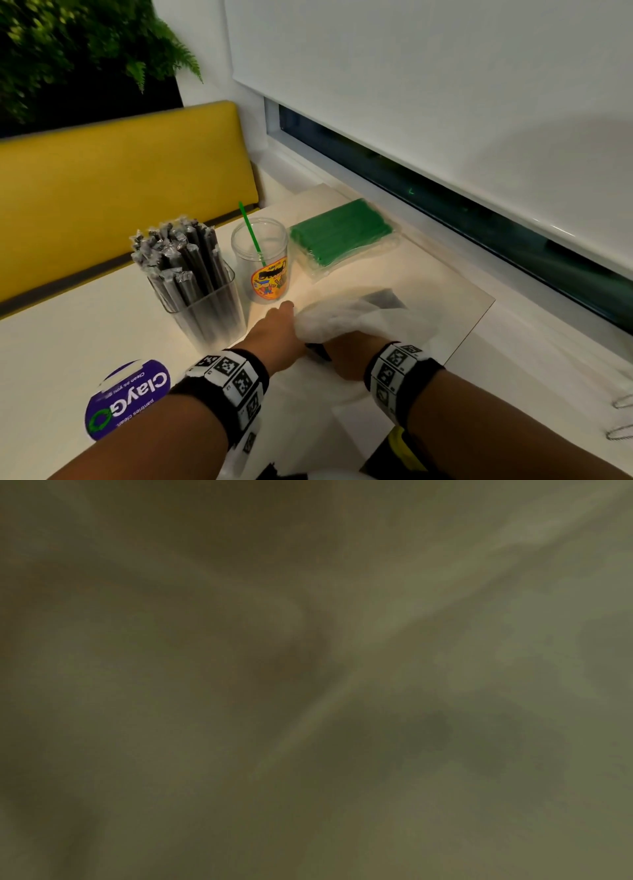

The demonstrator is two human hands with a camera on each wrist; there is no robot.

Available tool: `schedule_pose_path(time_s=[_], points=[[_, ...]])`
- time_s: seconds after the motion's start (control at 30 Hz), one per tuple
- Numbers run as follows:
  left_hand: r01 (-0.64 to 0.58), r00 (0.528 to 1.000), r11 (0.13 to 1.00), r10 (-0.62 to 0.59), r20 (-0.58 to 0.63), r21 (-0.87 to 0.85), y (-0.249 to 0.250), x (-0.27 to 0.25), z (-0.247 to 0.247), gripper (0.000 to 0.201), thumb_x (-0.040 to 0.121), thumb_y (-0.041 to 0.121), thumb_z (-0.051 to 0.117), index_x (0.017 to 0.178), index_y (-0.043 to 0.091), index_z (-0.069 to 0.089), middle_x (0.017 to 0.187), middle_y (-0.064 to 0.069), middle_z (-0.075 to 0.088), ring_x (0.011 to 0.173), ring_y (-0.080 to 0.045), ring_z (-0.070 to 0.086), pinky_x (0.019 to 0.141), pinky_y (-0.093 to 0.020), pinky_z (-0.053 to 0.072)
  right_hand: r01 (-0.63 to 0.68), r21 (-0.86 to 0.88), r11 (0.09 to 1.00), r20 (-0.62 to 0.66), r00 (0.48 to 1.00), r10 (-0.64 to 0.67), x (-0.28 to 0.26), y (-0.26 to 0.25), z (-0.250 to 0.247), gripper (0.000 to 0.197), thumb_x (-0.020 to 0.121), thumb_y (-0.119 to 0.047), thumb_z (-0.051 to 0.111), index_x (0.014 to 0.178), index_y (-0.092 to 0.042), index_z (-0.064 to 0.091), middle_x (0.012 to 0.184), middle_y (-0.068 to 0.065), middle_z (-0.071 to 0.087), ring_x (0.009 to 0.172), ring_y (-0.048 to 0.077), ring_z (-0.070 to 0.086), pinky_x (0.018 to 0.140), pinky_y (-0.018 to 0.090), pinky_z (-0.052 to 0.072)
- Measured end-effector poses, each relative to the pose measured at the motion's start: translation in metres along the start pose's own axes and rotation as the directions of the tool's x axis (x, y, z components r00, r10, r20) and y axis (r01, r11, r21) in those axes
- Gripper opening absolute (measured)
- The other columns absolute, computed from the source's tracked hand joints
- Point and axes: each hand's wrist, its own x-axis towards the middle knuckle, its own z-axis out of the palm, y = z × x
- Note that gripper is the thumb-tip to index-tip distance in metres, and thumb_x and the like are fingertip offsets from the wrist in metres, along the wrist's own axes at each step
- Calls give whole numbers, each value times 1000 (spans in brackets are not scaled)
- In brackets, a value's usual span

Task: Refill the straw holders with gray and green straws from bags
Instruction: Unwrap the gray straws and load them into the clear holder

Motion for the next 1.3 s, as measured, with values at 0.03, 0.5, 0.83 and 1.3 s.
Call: schedule_pose_path(time_s=[0.03, 0.5, 0.83, 1.3], points=[[14, 999, 1000, -14, 44, -5, -2, 1, 2, 60, 78, 28, 69, 129, 16, 38, 124, -12, 56, 110, -32, 59, 82, -38, 50, 30, 17, 999, -18, 999, -30, 0, 1, 1, 45, 101, -27, 47, 143, -14, 38, 145, 9, 42, 134, 27, 38, 112, 36, 25], [-110, 993, 993, 107, 57, 52, -16, 9, 0, 76, 85, -2, 50, 152, 27, 26, 148, -4, 44, 132, -26, 48, 105, -32, 42, 185, -65, 981, -77, 979, -189, 17, 13, 16, 53, 94, -15, 50, 145, -22, 39, 150, 5, 41, 138, 28, 36, 116, 39, 25], [-105, 989, 990, 95, -110, -92, -27, 14, 2, 16, 92, 4, 53, 93, 15, 65, 103, -15, 67, 106, -35, 63, 89, -34, 48, 400, 342, 850, -254, 911, -326, -22, -26, -65, 17, 81, -19, 72, 92, -25, 61, 87, -3, 65, 78, 13, 56, 70, 27, 44], [-367, 499, 930, 180, -848, -18, -20, -90, -68, 54, 75, 19, 74, 125, 17, 53, 108, 9, 51, 98, -7, 43, 92, -30, 44, 776, 605, -177, -762, 629, 153, -48, -103, -203, 17, 86, 5, 65, 92, -9, 57, 78, 1, 64, 77, 23, 68, 91, 50, 54]])
